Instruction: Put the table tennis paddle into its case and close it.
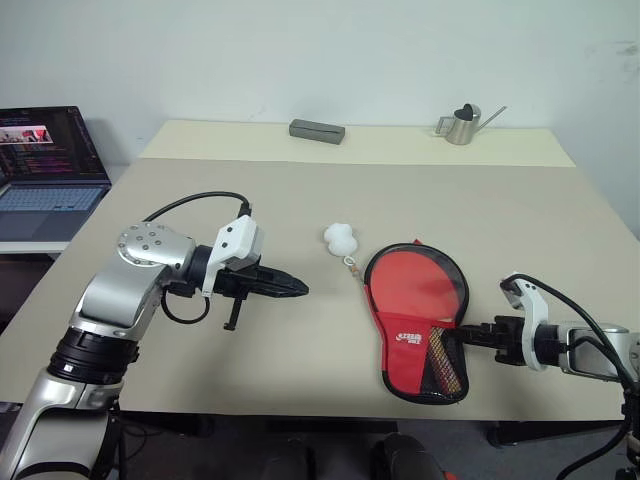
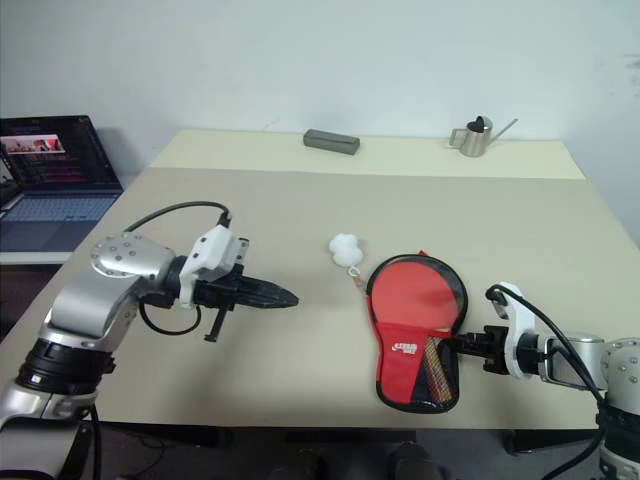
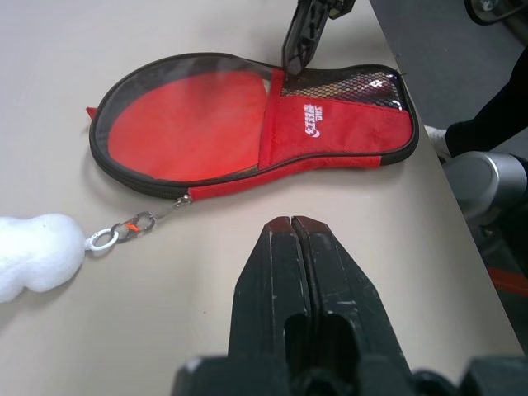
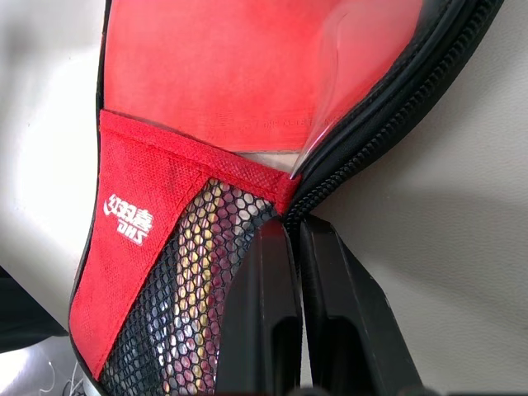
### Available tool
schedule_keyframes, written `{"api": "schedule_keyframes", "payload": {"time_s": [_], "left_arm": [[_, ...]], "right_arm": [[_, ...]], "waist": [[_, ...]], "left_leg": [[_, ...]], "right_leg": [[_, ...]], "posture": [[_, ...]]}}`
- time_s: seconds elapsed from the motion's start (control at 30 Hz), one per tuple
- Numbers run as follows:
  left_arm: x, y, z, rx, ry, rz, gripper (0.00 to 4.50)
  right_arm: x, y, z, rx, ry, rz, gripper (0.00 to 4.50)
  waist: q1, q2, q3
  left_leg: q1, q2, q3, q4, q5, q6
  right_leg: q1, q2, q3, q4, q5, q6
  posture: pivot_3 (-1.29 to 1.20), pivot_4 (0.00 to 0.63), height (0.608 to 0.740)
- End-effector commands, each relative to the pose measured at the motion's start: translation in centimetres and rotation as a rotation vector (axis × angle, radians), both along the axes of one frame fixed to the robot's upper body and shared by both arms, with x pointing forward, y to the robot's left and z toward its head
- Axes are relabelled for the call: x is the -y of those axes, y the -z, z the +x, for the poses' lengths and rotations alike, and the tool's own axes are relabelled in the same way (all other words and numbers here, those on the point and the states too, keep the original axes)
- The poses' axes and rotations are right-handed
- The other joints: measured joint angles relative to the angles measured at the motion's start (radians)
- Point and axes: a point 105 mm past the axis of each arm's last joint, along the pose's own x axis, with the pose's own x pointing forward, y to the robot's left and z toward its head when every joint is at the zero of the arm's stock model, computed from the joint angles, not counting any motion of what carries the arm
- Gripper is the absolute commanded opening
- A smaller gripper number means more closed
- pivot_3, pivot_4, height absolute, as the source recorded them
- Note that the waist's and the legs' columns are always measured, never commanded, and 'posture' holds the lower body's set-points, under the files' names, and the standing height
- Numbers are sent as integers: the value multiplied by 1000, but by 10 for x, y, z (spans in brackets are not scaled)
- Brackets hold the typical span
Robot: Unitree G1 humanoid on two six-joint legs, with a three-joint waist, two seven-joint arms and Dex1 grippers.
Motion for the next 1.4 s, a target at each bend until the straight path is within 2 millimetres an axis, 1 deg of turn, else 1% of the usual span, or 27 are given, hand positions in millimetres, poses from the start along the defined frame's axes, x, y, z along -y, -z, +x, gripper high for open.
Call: {"api": "schedule_keyframes", "payload": {"time_s": [0.03, 0.2, 0.63, 0.9, 1.17, 1.27, 1.4], "left_arm": [[3, -8, -2, 39, 30, -4, 0], [4, -8, -2, 37, 35, -3, 0], [6, -6, -1, 38, 45, -2, 0], [8, -6, -1, 38, 55, -5, 0], [9, -6, 0, 41, 59, -4, 0], [9, -6, 0, 43, 59, -4, 0], [10, -6, 0, 44, 60, -6, 0]], "right_arm": [[9, 2, -4, -10, 21, -47, 38], [7, 3, -6, -12, 16, -41, 38], [16, 4, -10, -21, 32, -70, 38], [15, 4, -13, -24, 22, -71, 38], [15, 4, -7, -6, 49, -84, 38], [17, 3, -5, 0, 63, -88, 689], [19, 2, -3, 3, 81, -78, 2007]], "waist": [[0, 0, 0], [1, 0, 0], [3, 0, 0], [6, 0, 0], [6, 0, 0], [6, 0, 0], [4, 0, 0]], "left_leg": [[0, 0, 0, 0, 0, 0], [0, 0, 0, 0, 0, 0], [0, 0, -1, 0, 0, 0], [0, 0, -2, 0, 0, 1], [1, 0, -2, 0, -1, 1], [1, 0, -2, 0, -1, 1], [1, 0, -1, 0, -1, 1]], "right_leg": [[0, 0, 0, 0, 0, 0], [0, 0, 0, 0, 0, 0], [1, 0, 0, -1, 0, 0], [3, 0, -1, -3, 0, 0], [3, 0, -1, -3, 0, 0], [3, 0, -1, -2, 0, 0], [3, 0, -1, -2, 0, 0]], "posture": [[0, 150, 740], [0, 150, 740], [0, 150, 740], [0, 150, 740], [0, 150, 740], [0, 150, 740], [0, 150, 740]]}}
